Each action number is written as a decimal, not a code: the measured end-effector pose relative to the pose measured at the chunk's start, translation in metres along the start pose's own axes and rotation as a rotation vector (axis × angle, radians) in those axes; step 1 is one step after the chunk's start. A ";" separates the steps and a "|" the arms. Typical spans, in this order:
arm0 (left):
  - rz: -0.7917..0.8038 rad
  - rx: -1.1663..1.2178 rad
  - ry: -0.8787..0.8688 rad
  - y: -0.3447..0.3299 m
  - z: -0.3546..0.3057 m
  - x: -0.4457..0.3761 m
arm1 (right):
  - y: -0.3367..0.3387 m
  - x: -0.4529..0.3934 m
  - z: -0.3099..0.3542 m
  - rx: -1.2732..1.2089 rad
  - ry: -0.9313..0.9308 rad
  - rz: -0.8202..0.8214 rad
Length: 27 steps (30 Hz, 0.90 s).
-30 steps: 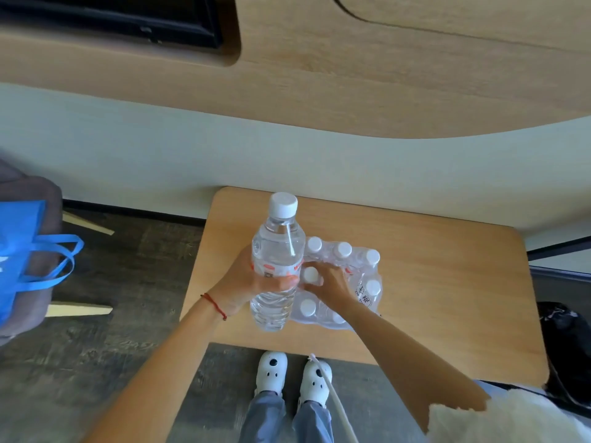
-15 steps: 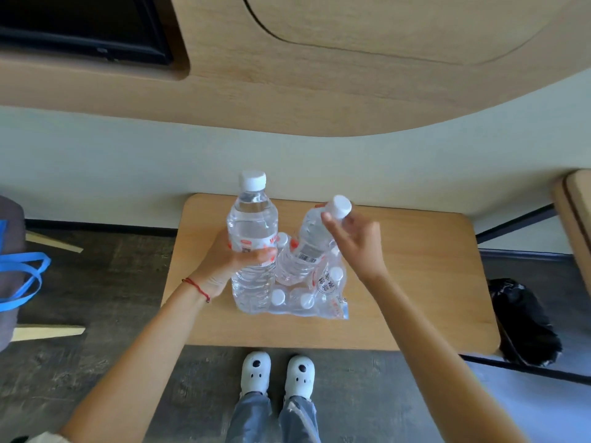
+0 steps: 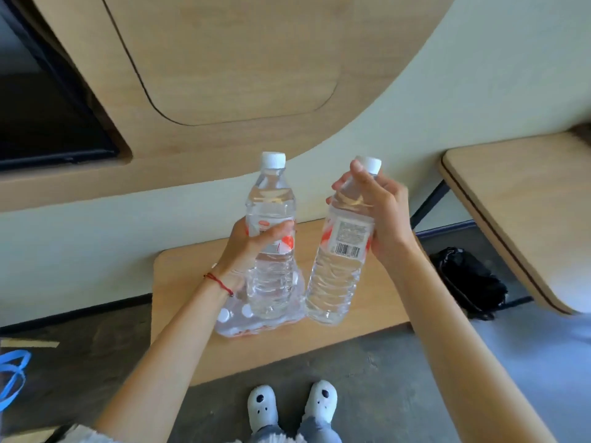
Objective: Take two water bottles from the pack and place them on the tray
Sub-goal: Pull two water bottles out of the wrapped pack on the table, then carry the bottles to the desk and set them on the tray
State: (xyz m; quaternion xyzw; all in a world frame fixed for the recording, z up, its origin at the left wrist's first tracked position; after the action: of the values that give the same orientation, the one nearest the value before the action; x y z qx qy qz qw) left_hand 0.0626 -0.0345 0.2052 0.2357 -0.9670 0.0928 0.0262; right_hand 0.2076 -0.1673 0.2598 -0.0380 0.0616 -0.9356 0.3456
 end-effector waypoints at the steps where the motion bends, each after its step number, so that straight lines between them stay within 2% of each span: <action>1: 0.012 0.000 -0.005 -0.013 -0.004 -0.002 | 0.013 0.006 0.009 -0.007 0.015 -0.033; 6: 0.120 -0.018 0.006 -0.092 -0.018 -0.011 | 0.090 0.045 0.041 -0.031 0.076 -0.214; 11: 0.192 -0.050 -0.029 -0.198 -0.011 -0.013 | 0.188 0.085 0.055 -0.087 0.137 -0.314; 17: 0.213 -0.027 0.003 -0.328 0.013 -0.020 | 0.314 0.128 0.074 0.028 0.195 -0.407; 27: 0.426 -0.041 0.063 -0.520 0.041 -0.106 | 0.514 0.131 0.084 -0.005 0.185 -0.626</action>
State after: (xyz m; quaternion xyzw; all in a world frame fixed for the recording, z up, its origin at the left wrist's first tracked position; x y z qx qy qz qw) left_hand 0.3955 -0.4478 0.2417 0.0226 -0.9954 0.0838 0.0412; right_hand 0.4479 -0.6478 0.2737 0.0290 0.0805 -0.9958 0.0338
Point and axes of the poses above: each hand's wrist, its own x-axis away from the middle knuckle, its own y-axis out of the back of the hand, z = x × y, the point moved 3 cm from there along -x, towards the middle knuckle, and after that the axes turned 5 degrees about z, right-handed, at the moved point
